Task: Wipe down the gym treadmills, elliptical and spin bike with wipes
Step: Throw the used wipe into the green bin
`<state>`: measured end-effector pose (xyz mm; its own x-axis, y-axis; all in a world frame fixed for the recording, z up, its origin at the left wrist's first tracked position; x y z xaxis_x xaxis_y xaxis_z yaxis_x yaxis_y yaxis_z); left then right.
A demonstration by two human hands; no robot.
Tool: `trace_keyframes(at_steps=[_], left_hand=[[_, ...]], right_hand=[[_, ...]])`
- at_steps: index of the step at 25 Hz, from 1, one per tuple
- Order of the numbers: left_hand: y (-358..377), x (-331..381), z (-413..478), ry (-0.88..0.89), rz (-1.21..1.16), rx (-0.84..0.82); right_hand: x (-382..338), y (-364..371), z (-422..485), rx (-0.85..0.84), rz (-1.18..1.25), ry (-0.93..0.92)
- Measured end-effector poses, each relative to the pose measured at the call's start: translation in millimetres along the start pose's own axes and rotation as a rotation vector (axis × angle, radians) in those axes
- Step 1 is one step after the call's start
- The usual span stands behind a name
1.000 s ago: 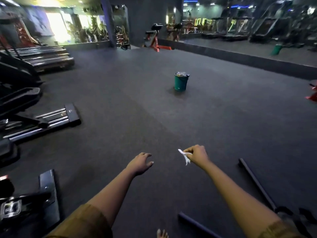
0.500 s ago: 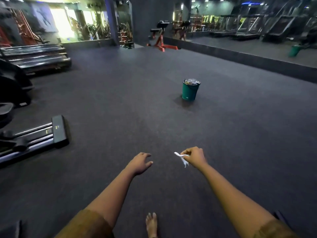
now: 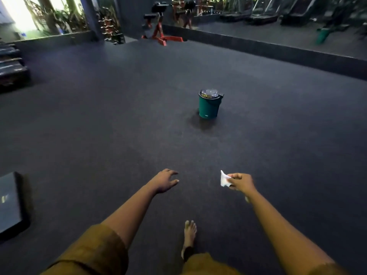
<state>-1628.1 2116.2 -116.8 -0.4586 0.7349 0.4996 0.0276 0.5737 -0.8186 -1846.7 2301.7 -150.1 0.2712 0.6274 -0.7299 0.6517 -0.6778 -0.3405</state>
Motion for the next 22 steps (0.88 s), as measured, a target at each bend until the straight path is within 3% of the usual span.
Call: trace_keyframes(at_steps=[4, 13, 22], left_hand=[[-67, -55, 117, -0.020, -0.002, -0.019], [-210, -187, 365, -0.081, -0.068, 0.021], [-383, -269, 662, 0.066, -0.010, -0.054]], right_hand=[[-84, 30, 110, -0.025, -0.033, 0.059], [-327, 121, 331, -0.054, -0.134, 0.011], [-531, 144, 537, 0.110, -0.144, 0.015]])
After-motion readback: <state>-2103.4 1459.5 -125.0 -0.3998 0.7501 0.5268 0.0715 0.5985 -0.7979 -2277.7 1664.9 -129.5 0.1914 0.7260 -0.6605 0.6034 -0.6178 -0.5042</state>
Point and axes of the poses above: each hand's wrist, its own z-axis towards the middle knuckle, its own y-axis out of the palm, x = y × z, the point moved 5 cm from there along z, towards the middle knuckle, and after that the axes turned 14 degrees about y, right-handed, at the moved point
